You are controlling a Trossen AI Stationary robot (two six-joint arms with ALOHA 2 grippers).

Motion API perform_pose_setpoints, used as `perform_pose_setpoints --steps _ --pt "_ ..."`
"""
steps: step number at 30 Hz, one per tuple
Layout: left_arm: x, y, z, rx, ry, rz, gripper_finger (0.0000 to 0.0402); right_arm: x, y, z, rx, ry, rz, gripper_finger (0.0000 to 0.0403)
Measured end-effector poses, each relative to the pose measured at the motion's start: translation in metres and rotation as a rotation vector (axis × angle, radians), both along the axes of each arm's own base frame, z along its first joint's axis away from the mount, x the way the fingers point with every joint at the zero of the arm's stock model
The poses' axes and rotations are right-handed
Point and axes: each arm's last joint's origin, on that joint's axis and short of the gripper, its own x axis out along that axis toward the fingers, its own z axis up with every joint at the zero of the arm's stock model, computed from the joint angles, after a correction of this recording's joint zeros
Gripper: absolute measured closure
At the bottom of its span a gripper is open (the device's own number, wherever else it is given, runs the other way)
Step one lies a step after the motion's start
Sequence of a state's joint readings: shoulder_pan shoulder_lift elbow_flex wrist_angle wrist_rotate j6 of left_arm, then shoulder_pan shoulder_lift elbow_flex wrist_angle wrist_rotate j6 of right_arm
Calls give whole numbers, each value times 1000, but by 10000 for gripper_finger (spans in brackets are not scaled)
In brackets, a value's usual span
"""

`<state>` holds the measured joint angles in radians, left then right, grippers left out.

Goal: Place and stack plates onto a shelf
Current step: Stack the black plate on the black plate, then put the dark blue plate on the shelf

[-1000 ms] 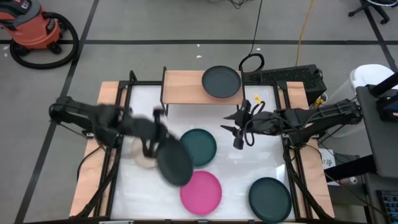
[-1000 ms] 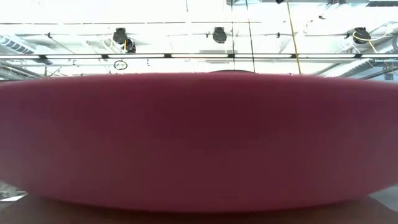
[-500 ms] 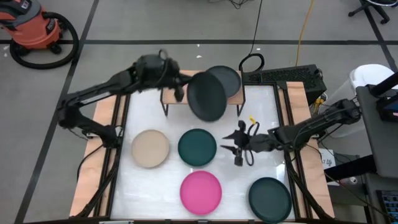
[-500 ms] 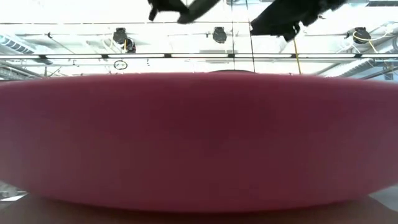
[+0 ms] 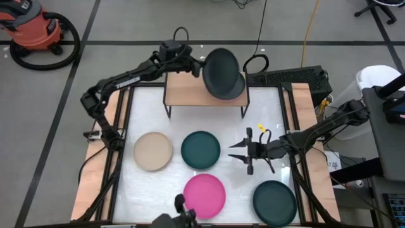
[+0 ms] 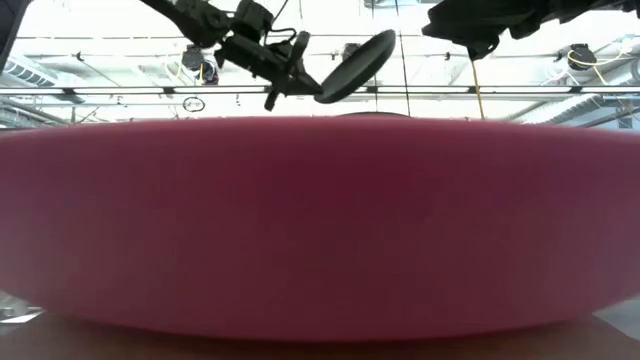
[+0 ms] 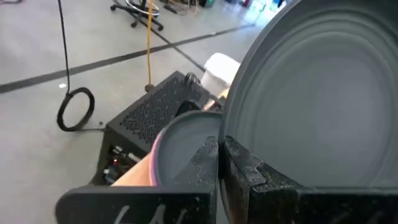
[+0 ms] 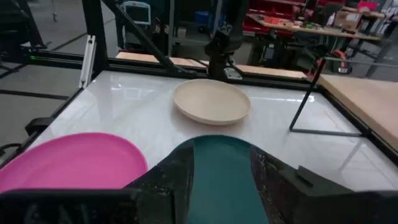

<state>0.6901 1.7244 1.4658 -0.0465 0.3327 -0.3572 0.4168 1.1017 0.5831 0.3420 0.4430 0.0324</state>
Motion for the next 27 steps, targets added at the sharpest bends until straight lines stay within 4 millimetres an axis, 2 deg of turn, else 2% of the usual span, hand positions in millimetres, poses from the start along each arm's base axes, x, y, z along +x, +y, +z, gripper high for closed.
perform_pose_setpoints --steps 3,8,14,19,23,27 --pt "4 8 -11 -32 0 16 389 -2 -1 3 -18 -11 5 264" --pt "6 13 -20 -28 22 9 354 -5 -2 8 -43 -30 13 264" --pt "10 8 -20 15 37 -28 321 -8 -3 12 -55 -48 16 264" --pt "15 1 -20 36 36 -92 268 -8 -3 11 -59 -39 17 264" --pt "13 -9 -6 99 7 -174 222 -8 -3 10 -54 -28 15 264" --pt "-6 -28 25 198 12 -203 214 -8 -3 10 -50 -25 14 264"
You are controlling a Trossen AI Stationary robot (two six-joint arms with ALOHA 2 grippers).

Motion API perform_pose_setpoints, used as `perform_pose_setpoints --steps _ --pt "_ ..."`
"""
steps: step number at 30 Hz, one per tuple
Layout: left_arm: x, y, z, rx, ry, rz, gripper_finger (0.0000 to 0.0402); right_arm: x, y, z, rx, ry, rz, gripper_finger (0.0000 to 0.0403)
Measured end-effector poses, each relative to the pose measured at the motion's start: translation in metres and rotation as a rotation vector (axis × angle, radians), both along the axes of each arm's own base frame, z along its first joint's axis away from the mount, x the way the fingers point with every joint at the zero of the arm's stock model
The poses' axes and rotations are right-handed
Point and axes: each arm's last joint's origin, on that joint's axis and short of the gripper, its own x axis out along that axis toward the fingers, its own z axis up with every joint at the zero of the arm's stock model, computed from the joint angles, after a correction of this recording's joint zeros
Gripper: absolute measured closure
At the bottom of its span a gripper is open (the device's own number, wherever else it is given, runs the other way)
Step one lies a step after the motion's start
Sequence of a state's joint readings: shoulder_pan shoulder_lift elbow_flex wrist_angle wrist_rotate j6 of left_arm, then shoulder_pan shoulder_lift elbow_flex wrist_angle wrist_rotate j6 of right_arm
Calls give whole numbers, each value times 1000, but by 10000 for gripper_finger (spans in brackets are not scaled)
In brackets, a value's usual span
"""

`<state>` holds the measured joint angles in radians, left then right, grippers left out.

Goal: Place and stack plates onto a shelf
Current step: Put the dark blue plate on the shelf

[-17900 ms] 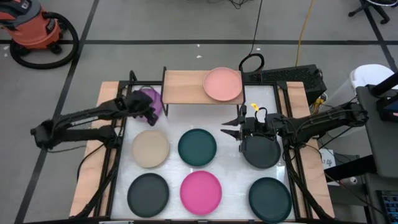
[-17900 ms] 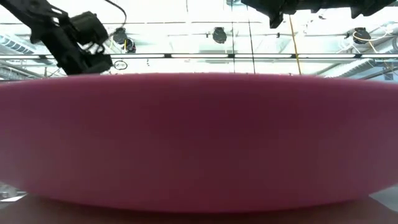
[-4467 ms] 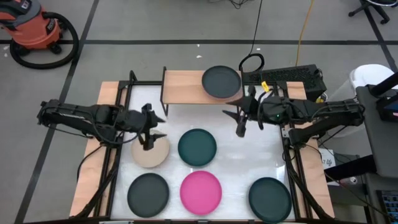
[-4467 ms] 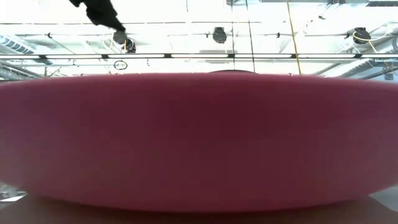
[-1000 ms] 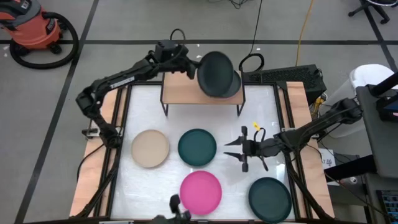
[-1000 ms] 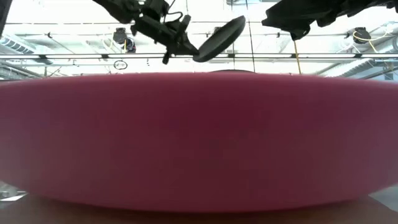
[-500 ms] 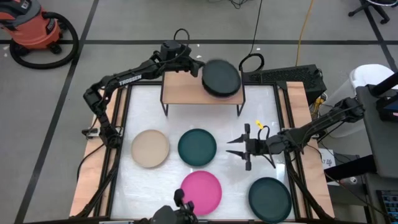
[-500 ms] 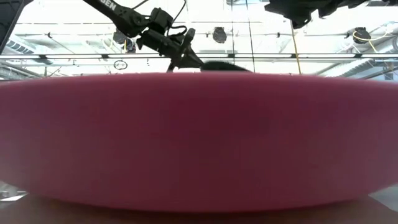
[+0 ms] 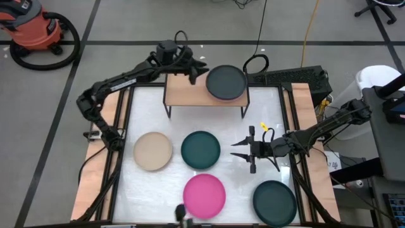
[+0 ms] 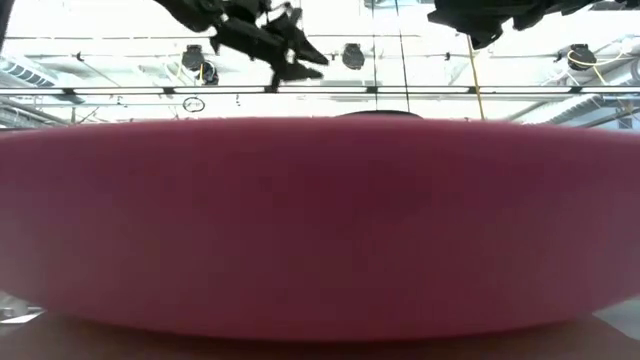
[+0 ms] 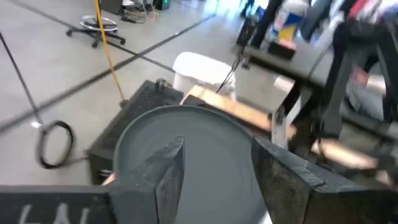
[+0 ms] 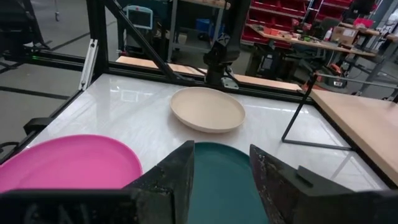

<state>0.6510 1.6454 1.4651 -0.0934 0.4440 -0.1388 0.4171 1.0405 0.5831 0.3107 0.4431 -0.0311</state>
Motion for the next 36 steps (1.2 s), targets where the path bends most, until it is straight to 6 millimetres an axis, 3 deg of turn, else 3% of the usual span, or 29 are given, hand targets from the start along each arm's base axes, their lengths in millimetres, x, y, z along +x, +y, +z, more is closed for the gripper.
perform_pose_setpoints --steps 4,7,10,14,19,23,30,36 --pt "-35 -36 31 184 33 39 251 -1 2 -1 29 8 2 264" --pt "-67 -66 35 266 10 82 286 -2 4 -1 28 12 13 264" --pt "-96 -98 13 302 -22 72 308 -2 5 0 19 4 18 264" --pt "-125 -134 -44 300 -83 81 315 -1 5 4 37 -38 20 264" --pt "-150 -161 -103 273 -254 65 316 3 4 19 36 -123 13 264" --pt "-161 -172 -139 237 -332 40 316 8 2 39 49 -65 -10 264" --pt "-167 -180 -160 216 -362 33 316 12 2 69 99 155 -59 264" --pt "-164 -187 -164 228 -318 -22 316 10 5 47 225 374 -59 264"
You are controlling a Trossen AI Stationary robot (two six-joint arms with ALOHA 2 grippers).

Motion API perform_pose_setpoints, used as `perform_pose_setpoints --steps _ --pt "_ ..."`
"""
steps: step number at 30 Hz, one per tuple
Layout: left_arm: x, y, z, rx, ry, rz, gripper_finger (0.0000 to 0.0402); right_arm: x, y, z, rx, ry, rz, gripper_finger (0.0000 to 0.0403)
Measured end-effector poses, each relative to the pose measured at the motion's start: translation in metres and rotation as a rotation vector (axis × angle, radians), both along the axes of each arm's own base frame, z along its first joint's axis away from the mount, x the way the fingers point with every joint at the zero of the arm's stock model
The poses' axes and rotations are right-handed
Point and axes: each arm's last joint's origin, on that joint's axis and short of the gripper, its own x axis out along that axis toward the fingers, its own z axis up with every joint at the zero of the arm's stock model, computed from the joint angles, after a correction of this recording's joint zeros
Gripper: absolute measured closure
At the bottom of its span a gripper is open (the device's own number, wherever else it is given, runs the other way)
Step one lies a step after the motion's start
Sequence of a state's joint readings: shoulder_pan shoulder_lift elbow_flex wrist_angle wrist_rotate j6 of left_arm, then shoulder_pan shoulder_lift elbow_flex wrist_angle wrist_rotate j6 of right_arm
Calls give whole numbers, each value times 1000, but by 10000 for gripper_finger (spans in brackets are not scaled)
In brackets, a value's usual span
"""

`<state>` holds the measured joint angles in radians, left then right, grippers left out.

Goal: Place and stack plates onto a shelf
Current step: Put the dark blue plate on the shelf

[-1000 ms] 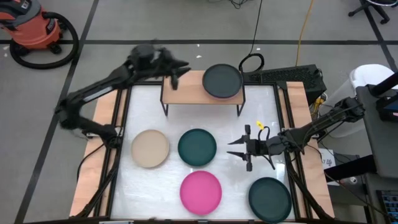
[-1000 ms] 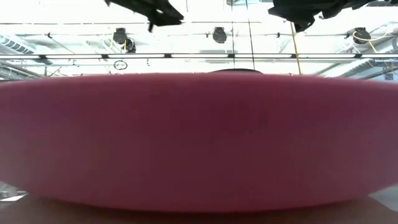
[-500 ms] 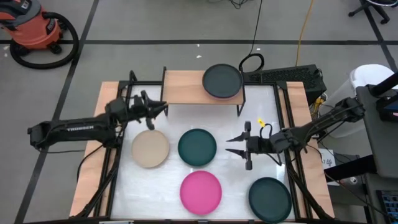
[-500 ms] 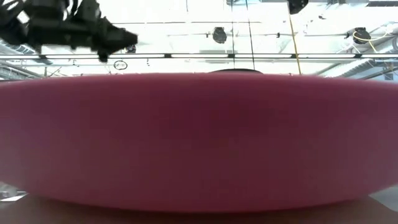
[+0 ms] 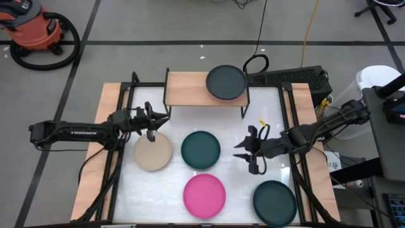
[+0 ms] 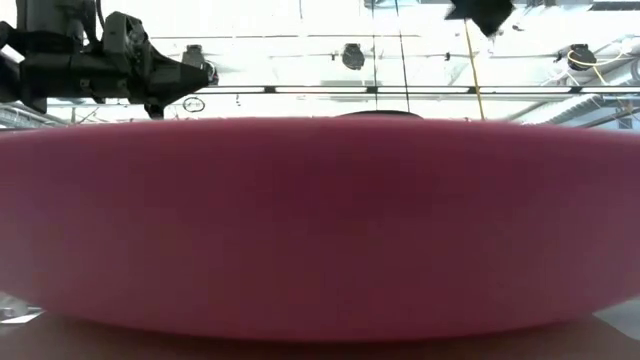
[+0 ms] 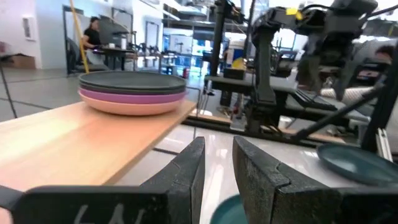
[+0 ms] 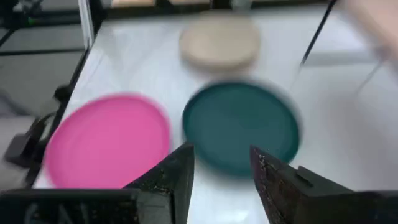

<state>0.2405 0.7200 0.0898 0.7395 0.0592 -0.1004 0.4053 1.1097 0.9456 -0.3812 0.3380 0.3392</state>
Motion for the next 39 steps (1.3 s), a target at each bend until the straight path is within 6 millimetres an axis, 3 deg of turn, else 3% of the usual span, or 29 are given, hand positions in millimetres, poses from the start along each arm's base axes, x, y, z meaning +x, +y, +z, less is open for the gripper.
perform_pose_setpoints --steps 6,11,18,26,39 --pt "1 -4 -4 8 38 -23 316 -8 5 -24 153 178 -28 264" --pt "1 -5 -5 5 51 -31 316 -11 15 -37 126 259 -1 264" --pt "1 -4 -6 1 66 -15 316 -1 28 -48 85 330 20 264" --pt "2 -4 -9 -10 93 -15 316 0 38 -59 16 571 -4 264" --pt "2 -4 -13 -46 129 -17 316 -11 64 -88 7 757 223 264"
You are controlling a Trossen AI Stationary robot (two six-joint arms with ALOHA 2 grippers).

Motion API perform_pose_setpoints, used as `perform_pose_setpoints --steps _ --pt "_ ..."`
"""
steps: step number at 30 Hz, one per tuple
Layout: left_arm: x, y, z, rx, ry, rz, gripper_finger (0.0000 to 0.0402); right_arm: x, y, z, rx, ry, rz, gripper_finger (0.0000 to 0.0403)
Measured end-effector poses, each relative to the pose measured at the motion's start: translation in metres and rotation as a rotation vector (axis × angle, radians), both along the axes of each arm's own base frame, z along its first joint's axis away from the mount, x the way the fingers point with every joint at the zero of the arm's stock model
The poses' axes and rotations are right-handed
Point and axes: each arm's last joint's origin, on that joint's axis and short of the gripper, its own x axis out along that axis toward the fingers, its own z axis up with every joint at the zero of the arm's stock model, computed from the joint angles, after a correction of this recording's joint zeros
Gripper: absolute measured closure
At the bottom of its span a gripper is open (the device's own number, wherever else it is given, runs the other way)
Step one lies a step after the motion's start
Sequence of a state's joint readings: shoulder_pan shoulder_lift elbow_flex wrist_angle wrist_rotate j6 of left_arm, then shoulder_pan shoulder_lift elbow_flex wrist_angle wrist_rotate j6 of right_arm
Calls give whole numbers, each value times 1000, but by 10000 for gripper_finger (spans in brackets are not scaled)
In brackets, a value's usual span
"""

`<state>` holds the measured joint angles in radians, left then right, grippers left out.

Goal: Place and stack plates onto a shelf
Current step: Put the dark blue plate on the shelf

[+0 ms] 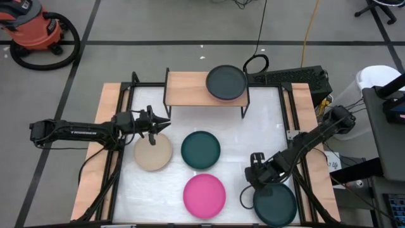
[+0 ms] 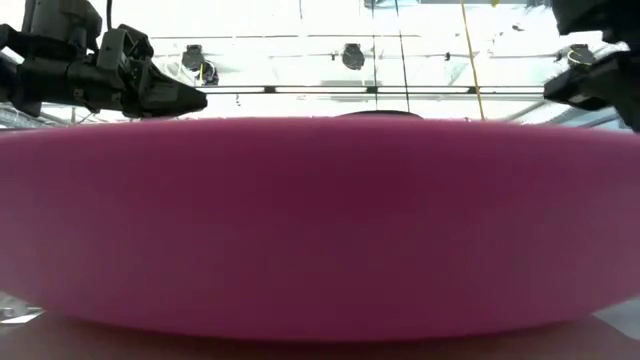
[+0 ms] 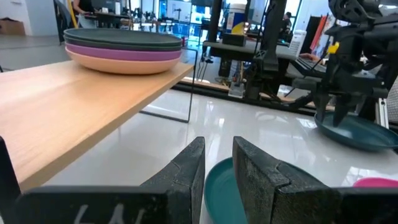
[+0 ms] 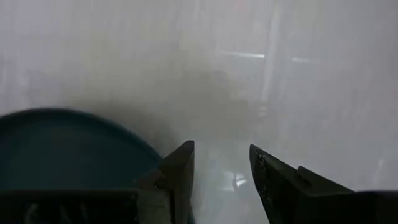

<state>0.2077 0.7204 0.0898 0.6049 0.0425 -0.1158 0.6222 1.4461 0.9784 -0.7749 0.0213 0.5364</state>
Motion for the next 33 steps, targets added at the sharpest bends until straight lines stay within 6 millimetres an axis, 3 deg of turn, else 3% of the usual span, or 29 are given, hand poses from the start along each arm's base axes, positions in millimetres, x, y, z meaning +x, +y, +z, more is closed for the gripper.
perform_pose_setpoints --steps 8,24,33 --pt "0 0 -1 -22 10 1 316 -9 5 -11 31 83 9 264" --pt "0 0 -4 -37 41 1 316 -18 15 -11 65 113 -2 280" --pt "0 0 -6 -57 55 2 316 -26 9 -47 137 84 -47 288"
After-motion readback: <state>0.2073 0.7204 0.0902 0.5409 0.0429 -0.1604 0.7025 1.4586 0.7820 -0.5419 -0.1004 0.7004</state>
